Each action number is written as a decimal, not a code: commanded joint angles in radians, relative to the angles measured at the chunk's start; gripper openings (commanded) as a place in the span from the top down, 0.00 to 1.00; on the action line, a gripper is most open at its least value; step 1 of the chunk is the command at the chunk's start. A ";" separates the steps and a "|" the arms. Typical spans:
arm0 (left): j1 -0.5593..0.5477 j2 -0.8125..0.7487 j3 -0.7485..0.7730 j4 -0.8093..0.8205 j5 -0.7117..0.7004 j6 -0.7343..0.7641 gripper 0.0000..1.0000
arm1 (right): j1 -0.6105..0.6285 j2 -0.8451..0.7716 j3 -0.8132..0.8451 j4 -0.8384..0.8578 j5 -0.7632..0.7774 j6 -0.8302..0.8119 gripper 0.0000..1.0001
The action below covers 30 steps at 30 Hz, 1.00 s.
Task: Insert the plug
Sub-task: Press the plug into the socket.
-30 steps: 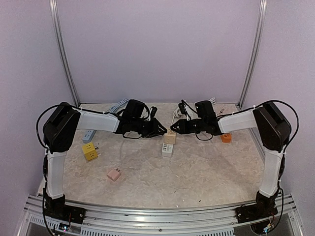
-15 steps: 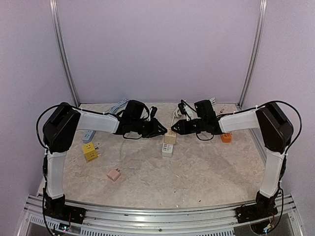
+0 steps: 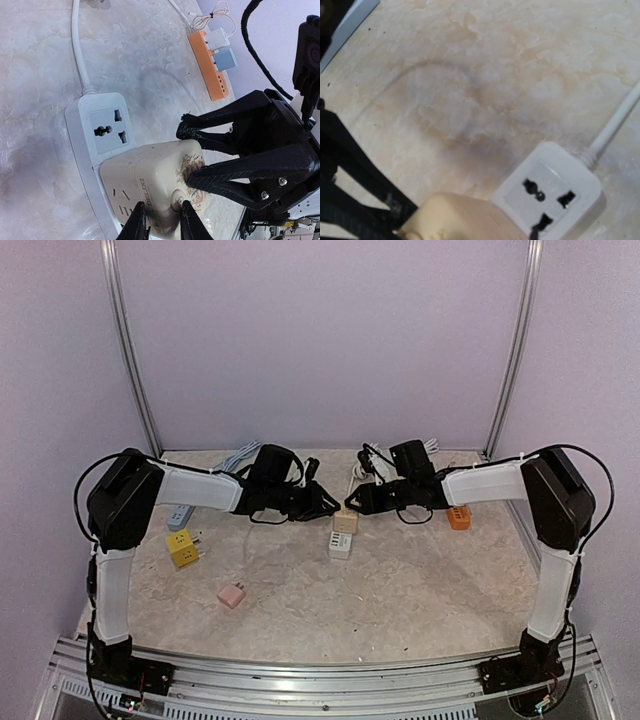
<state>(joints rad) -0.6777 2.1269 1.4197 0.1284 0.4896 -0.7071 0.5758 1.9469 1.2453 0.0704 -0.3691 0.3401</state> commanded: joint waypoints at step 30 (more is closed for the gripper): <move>-0.010 -0.034 -0.049 -0.044 -0.002 0.005 0.51 | 0.030 -0.071 0.048 -0.179 0.046 -0.044 0.23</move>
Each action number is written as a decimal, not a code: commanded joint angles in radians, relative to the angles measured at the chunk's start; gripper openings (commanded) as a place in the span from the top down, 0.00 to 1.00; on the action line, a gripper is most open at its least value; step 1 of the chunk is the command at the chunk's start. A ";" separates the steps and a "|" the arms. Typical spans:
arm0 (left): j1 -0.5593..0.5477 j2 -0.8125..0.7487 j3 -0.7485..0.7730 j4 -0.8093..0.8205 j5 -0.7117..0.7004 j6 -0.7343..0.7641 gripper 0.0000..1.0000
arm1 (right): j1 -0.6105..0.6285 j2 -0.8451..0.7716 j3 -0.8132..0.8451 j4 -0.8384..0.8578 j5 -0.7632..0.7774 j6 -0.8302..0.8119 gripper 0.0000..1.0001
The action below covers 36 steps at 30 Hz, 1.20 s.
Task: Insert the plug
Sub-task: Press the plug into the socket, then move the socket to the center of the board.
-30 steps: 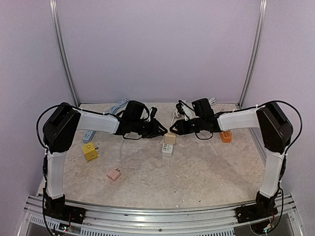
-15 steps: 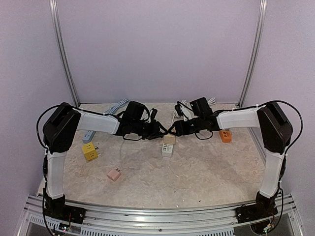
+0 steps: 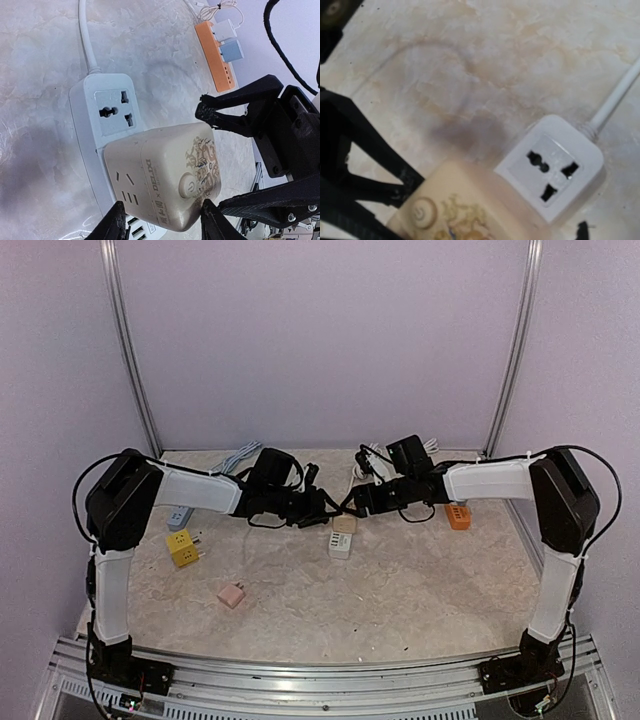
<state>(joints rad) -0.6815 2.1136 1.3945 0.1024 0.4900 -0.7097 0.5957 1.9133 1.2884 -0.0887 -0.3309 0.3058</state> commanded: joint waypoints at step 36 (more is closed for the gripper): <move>0.002 -0.684 -0.634 -0.042 -0.344 0.004 0.01 | 0.307 -0.128 -0.322 0.203 0.588 0.192 0.03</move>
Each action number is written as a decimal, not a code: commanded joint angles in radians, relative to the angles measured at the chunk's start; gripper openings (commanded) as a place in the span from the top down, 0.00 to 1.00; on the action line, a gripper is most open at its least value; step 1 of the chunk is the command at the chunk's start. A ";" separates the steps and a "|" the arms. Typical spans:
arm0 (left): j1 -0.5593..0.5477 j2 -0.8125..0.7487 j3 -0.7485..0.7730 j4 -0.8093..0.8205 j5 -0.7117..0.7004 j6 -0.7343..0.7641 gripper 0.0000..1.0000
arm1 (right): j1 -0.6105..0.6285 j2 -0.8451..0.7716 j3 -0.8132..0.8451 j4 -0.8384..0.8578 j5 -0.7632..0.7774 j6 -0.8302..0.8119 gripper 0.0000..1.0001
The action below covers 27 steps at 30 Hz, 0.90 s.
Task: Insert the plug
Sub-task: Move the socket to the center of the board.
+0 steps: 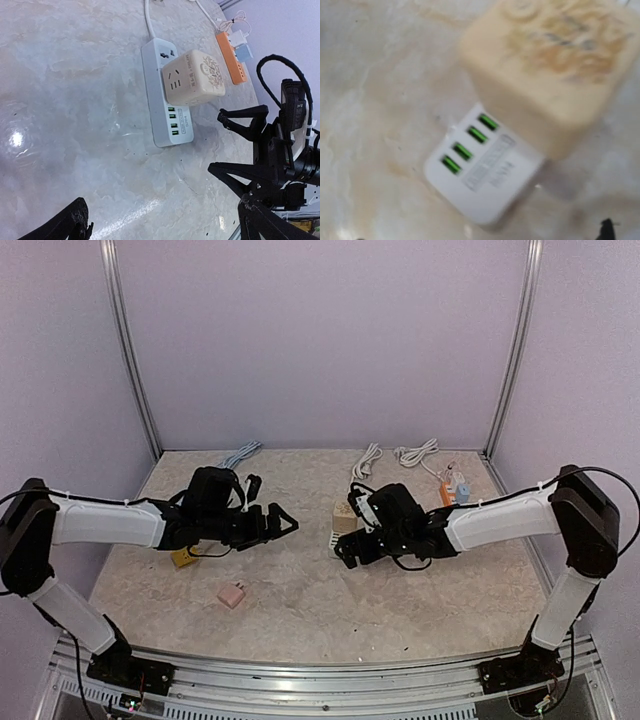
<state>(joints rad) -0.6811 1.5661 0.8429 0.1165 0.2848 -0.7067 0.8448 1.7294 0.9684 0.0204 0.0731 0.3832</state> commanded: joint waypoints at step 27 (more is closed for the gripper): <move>0.017 -0.578 -0.274 -0.180 -0.304 -0.001 0.01 | 0.149 0.352 0.231 -0.052 0.541 0.391 0.34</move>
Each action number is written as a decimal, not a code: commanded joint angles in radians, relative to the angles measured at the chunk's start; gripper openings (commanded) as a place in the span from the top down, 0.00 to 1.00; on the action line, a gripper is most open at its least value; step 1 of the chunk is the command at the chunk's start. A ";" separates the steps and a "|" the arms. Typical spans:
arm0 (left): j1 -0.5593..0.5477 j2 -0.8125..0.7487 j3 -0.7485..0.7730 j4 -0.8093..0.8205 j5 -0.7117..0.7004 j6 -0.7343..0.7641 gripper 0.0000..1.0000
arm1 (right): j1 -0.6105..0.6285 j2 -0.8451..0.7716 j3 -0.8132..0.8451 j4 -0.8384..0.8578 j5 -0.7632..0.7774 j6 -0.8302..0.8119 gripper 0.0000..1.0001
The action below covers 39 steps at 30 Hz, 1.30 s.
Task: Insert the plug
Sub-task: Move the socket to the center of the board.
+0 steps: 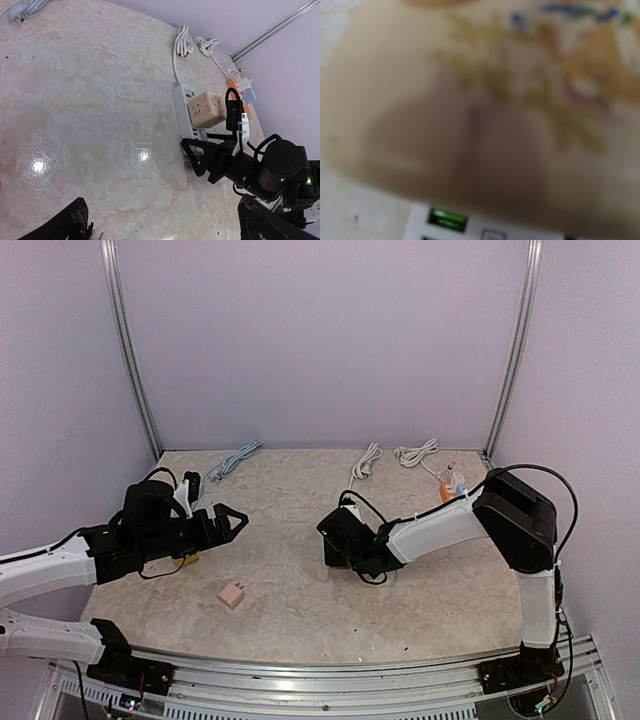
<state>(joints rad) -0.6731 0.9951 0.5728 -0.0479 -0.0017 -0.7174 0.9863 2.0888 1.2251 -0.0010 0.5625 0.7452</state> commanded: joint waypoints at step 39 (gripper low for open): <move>0.010 0.067 0.016 0.014 -0.004 -0.012 0.01 | -0.216 0.286 0.478 -0.142 -0.081 -0.222 0.45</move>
<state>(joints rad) -0.6689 1.0496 0.5732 -0.0460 -0.0048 -0.7296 0.7757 2.3116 1.6012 -0.0422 0.4324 0.4782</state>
